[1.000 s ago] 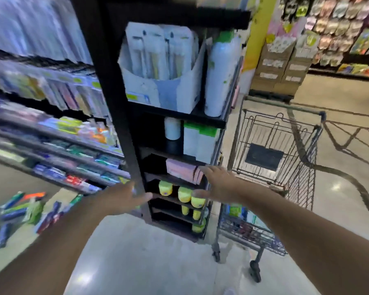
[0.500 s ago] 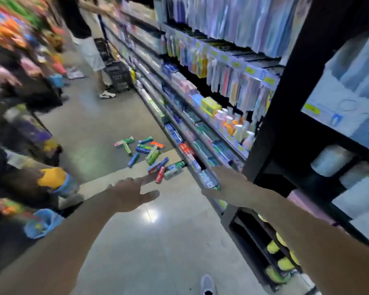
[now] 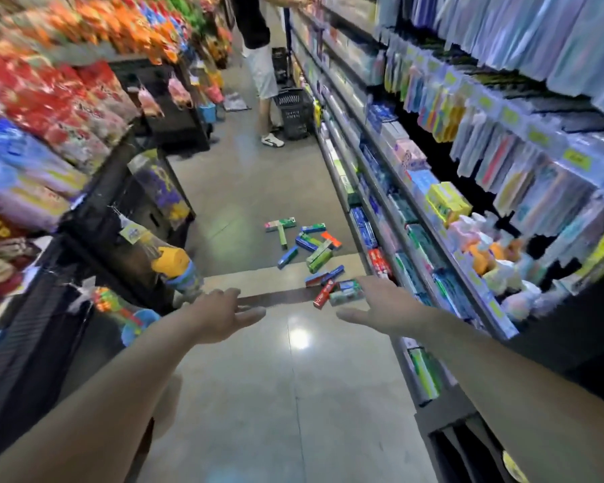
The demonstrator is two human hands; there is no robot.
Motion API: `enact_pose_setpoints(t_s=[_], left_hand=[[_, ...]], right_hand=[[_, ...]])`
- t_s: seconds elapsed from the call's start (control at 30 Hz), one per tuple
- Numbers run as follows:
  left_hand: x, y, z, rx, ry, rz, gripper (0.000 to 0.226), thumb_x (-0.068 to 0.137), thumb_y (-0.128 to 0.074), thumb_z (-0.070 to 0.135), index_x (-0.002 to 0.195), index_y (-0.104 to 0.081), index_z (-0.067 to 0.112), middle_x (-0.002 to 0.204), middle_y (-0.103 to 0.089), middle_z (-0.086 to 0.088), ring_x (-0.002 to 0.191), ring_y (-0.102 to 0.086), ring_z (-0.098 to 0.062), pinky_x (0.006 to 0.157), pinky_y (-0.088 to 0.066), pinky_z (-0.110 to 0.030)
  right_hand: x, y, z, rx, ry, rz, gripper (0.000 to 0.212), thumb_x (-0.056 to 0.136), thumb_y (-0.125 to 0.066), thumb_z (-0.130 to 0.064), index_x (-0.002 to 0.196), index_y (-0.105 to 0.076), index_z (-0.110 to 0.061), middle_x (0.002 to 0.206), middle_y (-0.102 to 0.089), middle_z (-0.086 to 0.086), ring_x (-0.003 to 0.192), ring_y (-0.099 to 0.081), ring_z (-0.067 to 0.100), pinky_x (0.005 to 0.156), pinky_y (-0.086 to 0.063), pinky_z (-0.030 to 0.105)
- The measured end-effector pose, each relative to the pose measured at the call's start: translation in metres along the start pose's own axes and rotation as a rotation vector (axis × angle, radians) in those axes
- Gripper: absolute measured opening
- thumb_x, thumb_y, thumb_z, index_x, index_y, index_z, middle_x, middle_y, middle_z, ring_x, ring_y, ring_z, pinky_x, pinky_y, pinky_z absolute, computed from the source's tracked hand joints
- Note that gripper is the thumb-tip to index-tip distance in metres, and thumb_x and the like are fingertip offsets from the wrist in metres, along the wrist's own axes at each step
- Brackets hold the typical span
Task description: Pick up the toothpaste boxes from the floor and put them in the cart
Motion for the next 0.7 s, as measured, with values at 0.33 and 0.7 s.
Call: enact_pose_setpoints(t_s=[0.33, 0.7], left_hand=[[0.098, 0.026, -0.07, -0.14, 0.027, -0.029, 0.101, 0.072, -0.033, 0.089, 0.136, -0.046, 0.012, 0.128, -0.054, -0.013, 0.116, -0.054, -0.033, 0.096, -0.048, -0.045], [0.239, 0.114, -0.183, -0.185, -0.009, -0.054, 0.102, 0.077, -0.034, 0.087, 0.152, -0.029, 0.019, 0.145, -0.046, -0.008, 0.129, -0.047, -0.028, 0.106, -0.04, -0.044]], right_hand=[[0.134, 0.004, -0.06, -0.057, 0.076, -0.049, 0.089, 0.085, -0.057, -0.068, 0.151, -0.029, -0.016, 0.152, -0.039, 0.004, 0.14, -0.035, 0.025, 0.11, -0.033, 0.043], [0.303, 0.034, -0.156, -0.05, -0.013, -0.056, 0.08, 0.08, -0.057, -0.073, 0.142, -0.039, -0.026, 0.138, -0.049, 0.001, 0.126, -0.046, 0.025, 0.102, -0.042, 0.046]])
Point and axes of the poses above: each hand's wrist, its own x-axis towards the middle knuckle, its own y-axis out of the back of the hand, z = x × y, the point moved 6 cm from there along x, towards the middle knuckle
